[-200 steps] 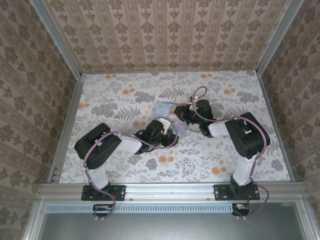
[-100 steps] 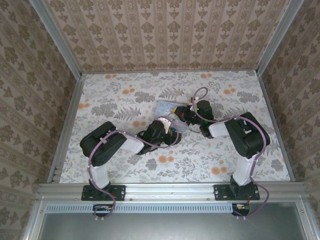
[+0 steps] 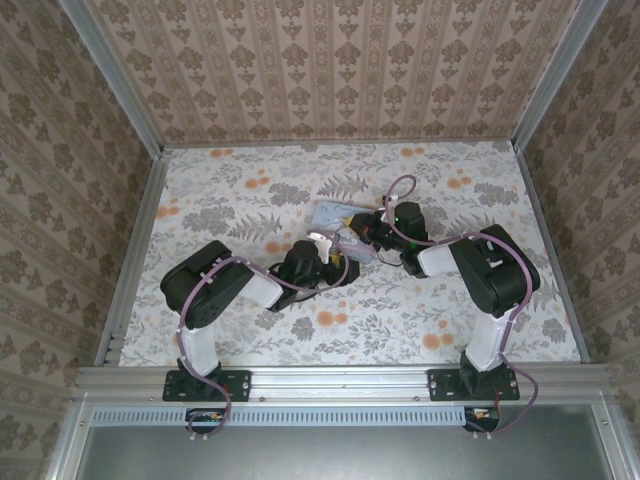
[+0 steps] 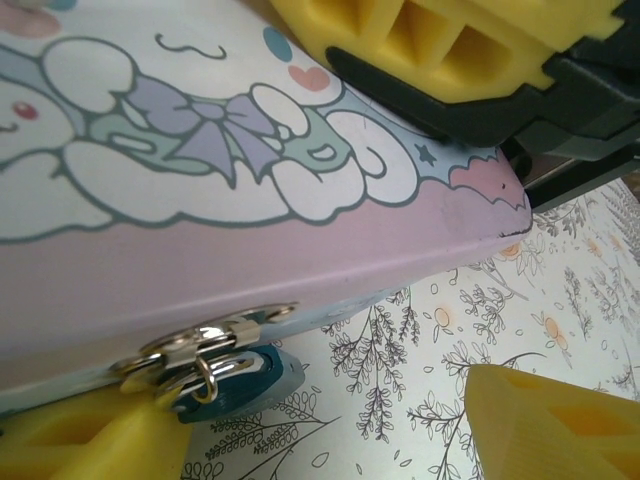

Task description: Unlock the padlock with the key

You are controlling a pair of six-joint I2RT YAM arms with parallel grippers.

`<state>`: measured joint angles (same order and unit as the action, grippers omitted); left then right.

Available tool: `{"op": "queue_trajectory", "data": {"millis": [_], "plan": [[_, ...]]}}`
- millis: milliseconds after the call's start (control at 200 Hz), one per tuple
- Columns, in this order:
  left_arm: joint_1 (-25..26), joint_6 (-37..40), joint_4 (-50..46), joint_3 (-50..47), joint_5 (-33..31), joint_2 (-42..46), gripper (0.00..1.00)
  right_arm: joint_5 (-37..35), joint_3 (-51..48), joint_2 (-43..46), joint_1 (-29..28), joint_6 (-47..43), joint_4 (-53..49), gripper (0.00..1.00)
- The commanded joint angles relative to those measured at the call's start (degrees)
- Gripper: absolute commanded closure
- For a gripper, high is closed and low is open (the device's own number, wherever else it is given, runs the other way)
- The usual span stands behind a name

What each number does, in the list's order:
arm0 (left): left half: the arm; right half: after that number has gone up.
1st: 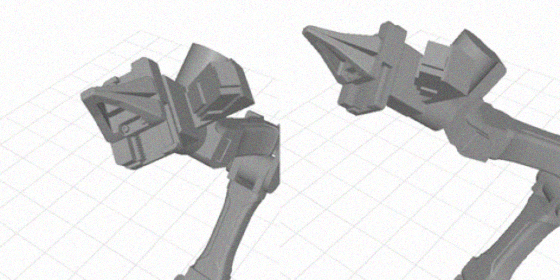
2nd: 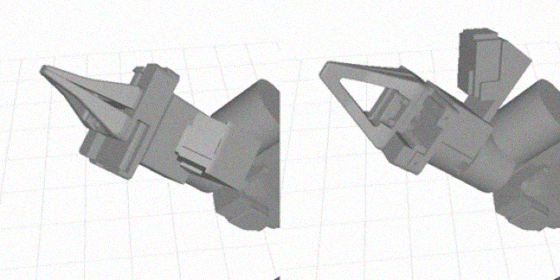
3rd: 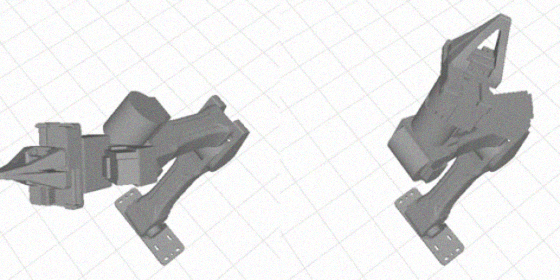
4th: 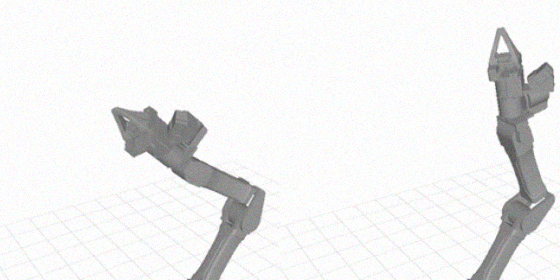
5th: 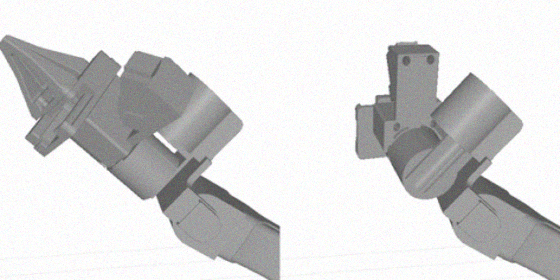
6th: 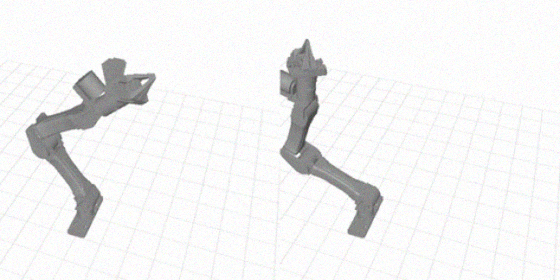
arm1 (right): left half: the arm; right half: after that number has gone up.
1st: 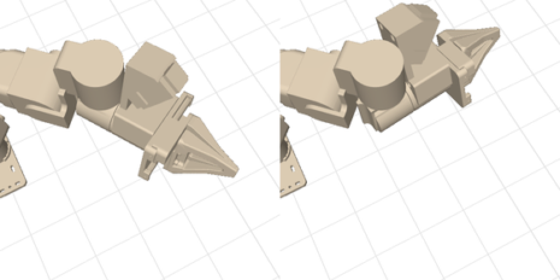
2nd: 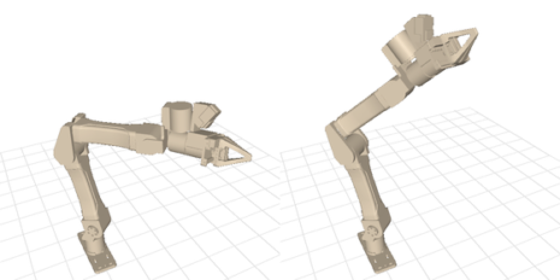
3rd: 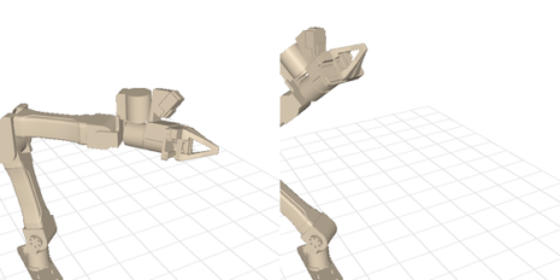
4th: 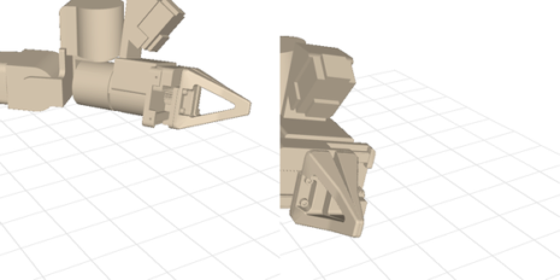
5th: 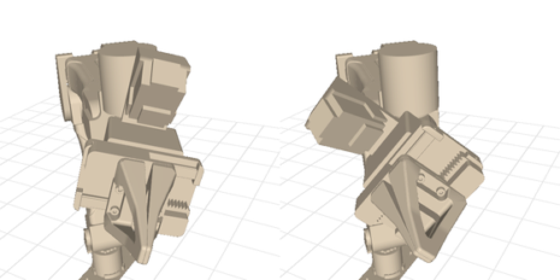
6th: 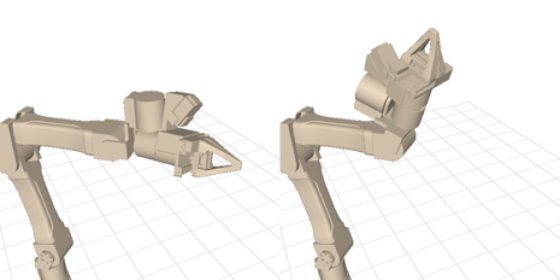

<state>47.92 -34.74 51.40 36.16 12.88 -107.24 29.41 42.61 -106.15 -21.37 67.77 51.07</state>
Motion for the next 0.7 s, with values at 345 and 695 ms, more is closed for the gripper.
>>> {"op": "queue_trajectory", "data": {"millis": [345,695], "plan": [[0.6,-9.1,13.9,-1.3,2.9,-6.0,0.34,0.7,-0.9,-1.9,0.0,0.7,0.9,1.0],[0.8,-11.8,19.0,-2.9,-0.2,-8.4,0.45,0.7,-1.2,-2.2,0.0,0.6,1.2,1.0]]}}
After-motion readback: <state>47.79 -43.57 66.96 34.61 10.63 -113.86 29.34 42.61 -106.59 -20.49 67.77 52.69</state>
